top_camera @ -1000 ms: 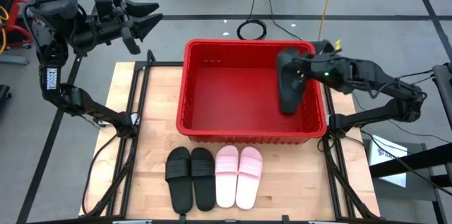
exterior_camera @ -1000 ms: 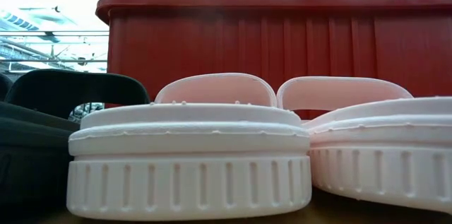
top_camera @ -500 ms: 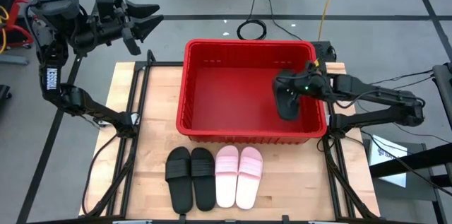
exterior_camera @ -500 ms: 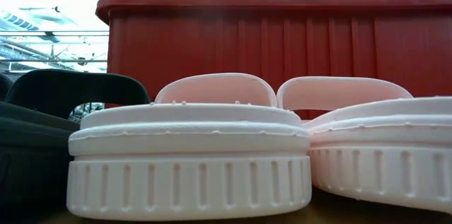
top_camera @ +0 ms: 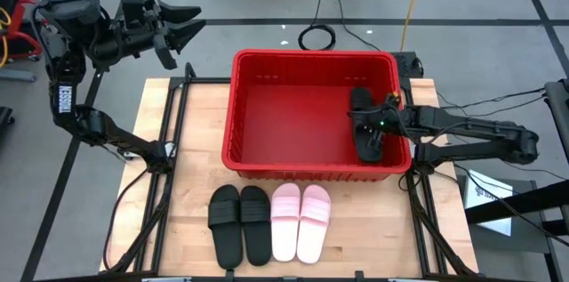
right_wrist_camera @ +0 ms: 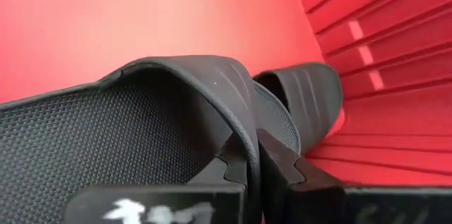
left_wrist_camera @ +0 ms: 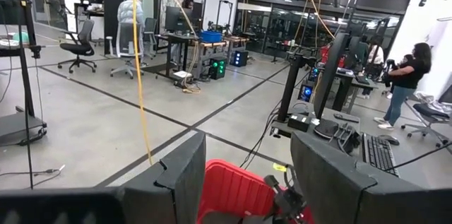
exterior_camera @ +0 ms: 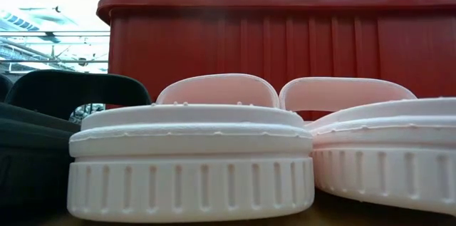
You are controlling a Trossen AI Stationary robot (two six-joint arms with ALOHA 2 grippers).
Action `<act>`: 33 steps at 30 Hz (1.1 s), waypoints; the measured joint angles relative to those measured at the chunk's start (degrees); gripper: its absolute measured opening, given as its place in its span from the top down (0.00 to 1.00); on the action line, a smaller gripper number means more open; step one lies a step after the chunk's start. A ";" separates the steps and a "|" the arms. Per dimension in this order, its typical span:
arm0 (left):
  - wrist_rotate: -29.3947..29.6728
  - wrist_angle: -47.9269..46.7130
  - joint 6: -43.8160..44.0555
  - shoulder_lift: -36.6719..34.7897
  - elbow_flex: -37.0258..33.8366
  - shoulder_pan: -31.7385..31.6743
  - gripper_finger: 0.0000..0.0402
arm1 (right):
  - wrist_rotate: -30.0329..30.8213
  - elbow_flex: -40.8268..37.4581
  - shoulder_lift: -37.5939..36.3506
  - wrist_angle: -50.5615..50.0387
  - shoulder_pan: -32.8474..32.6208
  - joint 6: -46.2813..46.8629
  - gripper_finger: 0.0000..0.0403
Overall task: Pick and place slides into bin
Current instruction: Put the black slipper into the red bin
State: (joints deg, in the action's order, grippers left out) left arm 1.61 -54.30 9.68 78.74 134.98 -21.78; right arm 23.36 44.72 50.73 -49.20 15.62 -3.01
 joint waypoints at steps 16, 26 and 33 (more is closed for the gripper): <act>0.02 0.05 1.13 0.00 0.00 0.00 0.49 | -5.64 -1.95 1.54 4.23 9.70 -8.31 1.00; 0.02 -0.02 1.63 0.00 0.00 0.00 0.49 | -6.70 -3.05 4.22 6.11 12.66 -11.41 0.99; 0.00 -1.04 1.72 0.00 0.01 0.00 0.49 | -6.67 -3.08 4.62 5.61 12.83 -12.69 0.95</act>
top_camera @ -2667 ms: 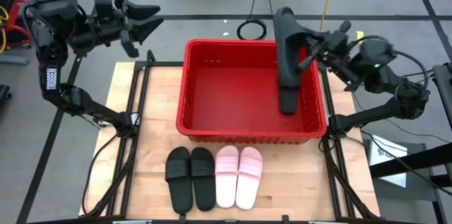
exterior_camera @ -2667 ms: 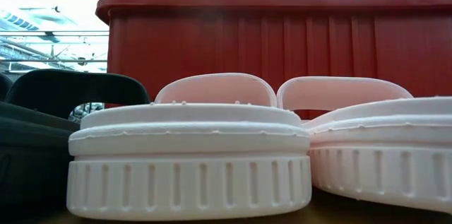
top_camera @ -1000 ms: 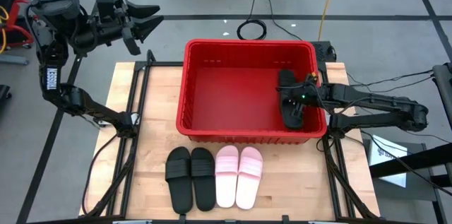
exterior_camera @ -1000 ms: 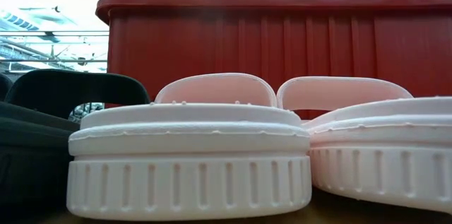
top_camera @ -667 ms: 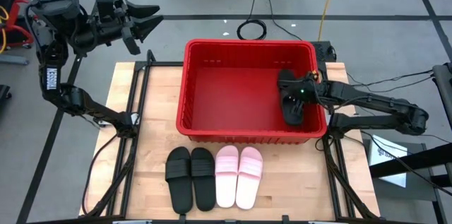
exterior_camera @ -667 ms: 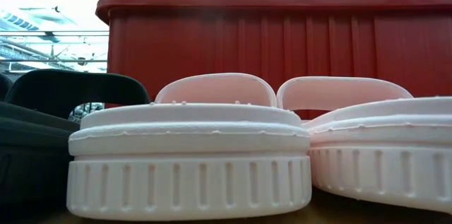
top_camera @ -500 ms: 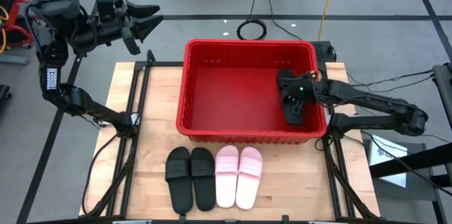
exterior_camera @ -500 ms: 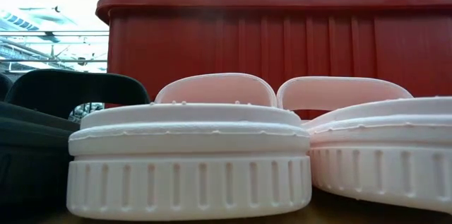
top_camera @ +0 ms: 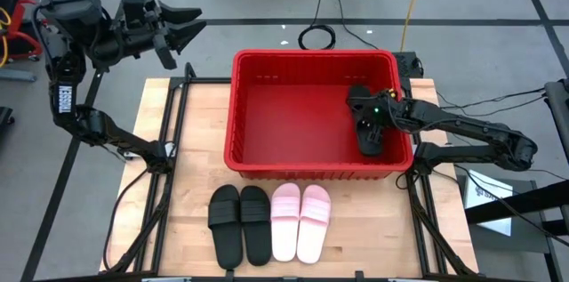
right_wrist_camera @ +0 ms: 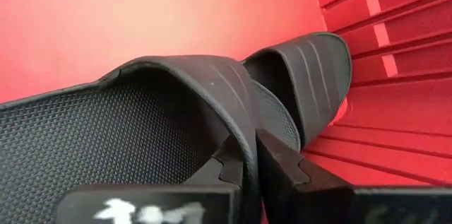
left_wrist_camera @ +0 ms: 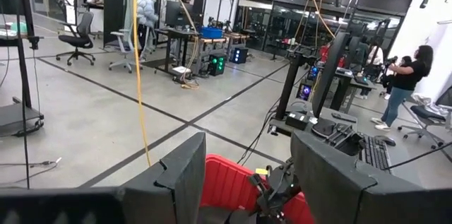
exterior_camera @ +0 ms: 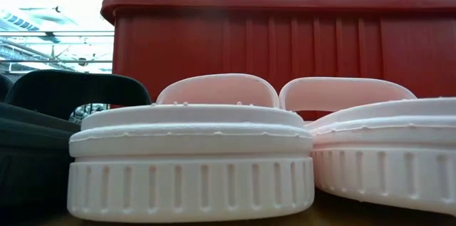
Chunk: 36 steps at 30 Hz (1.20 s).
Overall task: Pick and place slides into bin
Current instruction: Put the black slipper into the red bin
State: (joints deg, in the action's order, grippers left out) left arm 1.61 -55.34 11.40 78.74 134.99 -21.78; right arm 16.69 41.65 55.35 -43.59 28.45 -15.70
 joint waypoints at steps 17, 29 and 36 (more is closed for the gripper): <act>-0.01 -2.37 0.92 0.00 0.00 0.00 0.49 | 2.12 -0.09 0.09 -2.06 -0.07 1.38 0.70; -0.02 -2.52 0.76 0.00 -0.01 0.00 0.49 | 5.62 0.54 0.15 -12.63 -0.04 1.33 0.60; -0.02 -3.34 0.17 0.00 0.01 0.02 0.49 | 10.13 4.87 0.15 -16.85 0.01 2.03 0.63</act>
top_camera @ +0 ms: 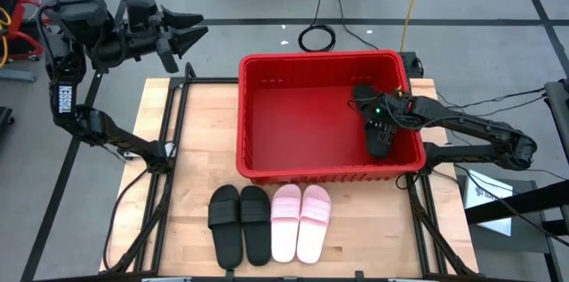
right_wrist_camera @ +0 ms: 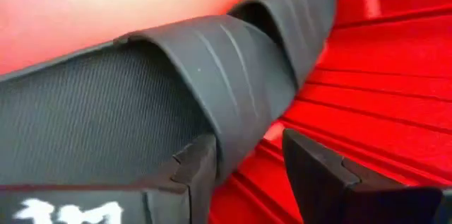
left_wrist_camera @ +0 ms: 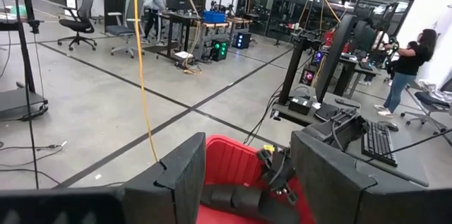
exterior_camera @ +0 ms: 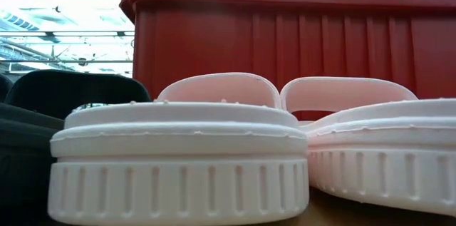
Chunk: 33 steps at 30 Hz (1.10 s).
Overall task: Pick and place slides into bin
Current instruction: Put the black slipper into the red bin
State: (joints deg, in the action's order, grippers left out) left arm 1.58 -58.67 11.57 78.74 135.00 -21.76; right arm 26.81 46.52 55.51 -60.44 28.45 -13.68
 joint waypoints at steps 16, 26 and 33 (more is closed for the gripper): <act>0.02 -2.35 -0.83 0.00 0.00 -0.01 0.49 | -6.95 5.86 -0.09 -4.60 0.01 1.25 0.63; 0.02 -2.65 -2.09 0.00 0.00 -0.01 0.49 | -30.30 5.33 0.72 7.80 -0.20 3.85 0.65; 0.02 -2.71 -2.60 0.00 0.00 0.00 0.49 | -31.57 2.53 7.18 14.49 -0.40 3.15 0.65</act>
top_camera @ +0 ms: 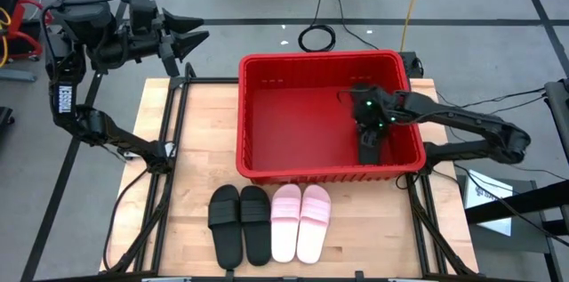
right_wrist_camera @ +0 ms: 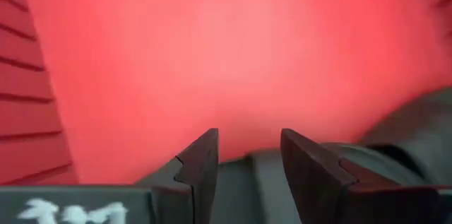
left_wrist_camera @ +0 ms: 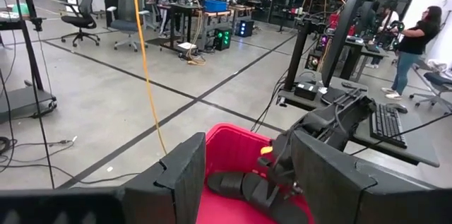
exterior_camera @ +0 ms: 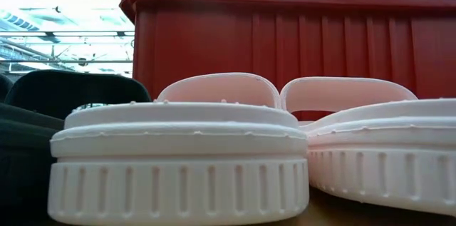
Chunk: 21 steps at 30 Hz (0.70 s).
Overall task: Pick and place slides into bin
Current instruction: Put the black slipper into the red bin
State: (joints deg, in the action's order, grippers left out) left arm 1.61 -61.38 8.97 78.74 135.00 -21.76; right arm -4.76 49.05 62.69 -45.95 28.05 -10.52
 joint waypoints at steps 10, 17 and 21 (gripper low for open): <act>-0.02 -0.18 -0.26 0.00 0.00 0.00 0.49 | 3.78 -0.39 10.14 0.25 -0.01 -0.53 0.65; -0.02 -0.24 -0.39 -0.02 0.00 0.00 0.49 | 11.28 -0.26 9.42 -7.72 -0.11 0.74 0.65; -0.01 -0.33 -1.00 0.00 0.00 0.00 0.49 | 12.87 -0.28 5.16 -10.74 -0.03 2.06 0.65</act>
State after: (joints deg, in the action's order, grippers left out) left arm 1.60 -61.71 7.97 78.74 135.00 -21.76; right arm 8.11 48.77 67.85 -56.70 28.03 -8.47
